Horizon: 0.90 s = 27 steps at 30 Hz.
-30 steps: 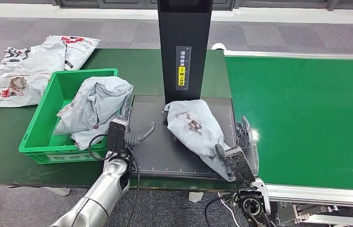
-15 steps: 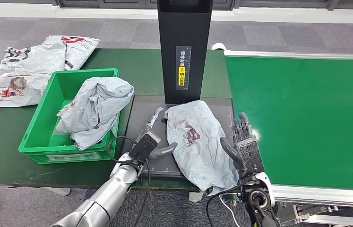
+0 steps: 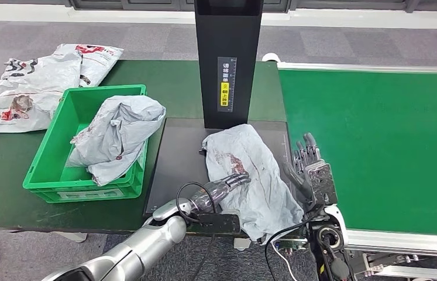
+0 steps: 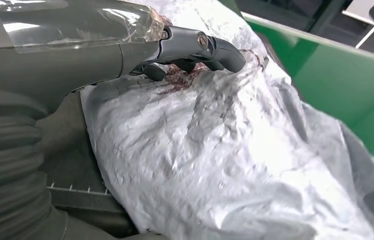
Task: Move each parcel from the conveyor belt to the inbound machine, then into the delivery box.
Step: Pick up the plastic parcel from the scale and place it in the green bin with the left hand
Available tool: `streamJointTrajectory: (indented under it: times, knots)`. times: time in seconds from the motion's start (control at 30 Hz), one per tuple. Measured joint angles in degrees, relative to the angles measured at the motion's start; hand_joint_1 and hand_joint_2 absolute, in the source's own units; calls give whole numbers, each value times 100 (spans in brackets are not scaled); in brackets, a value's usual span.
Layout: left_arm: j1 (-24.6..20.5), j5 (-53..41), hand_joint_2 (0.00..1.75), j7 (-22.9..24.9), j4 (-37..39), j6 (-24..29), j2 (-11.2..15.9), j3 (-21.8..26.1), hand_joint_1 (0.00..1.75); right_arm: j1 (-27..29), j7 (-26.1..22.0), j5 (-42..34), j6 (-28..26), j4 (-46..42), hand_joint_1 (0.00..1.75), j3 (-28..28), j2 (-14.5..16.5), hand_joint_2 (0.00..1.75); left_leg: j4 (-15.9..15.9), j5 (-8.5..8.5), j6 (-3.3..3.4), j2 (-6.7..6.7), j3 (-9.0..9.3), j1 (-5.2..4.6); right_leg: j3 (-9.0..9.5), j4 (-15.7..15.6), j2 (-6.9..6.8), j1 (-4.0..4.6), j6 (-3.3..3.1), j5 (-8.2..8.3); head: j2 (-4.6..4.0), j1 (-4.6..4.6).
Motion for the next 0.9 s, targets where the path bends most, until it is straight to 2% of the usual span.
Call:
streamJointTrajectory:
  times: [0.9]
  knots:
    - [-130,-3,175,-2,296,0,-11,-130,0,-18,0,-1,14,49,0,-107,33,175,0,0,0,0,0,0,1,0,0,0,0,0,-1,0]
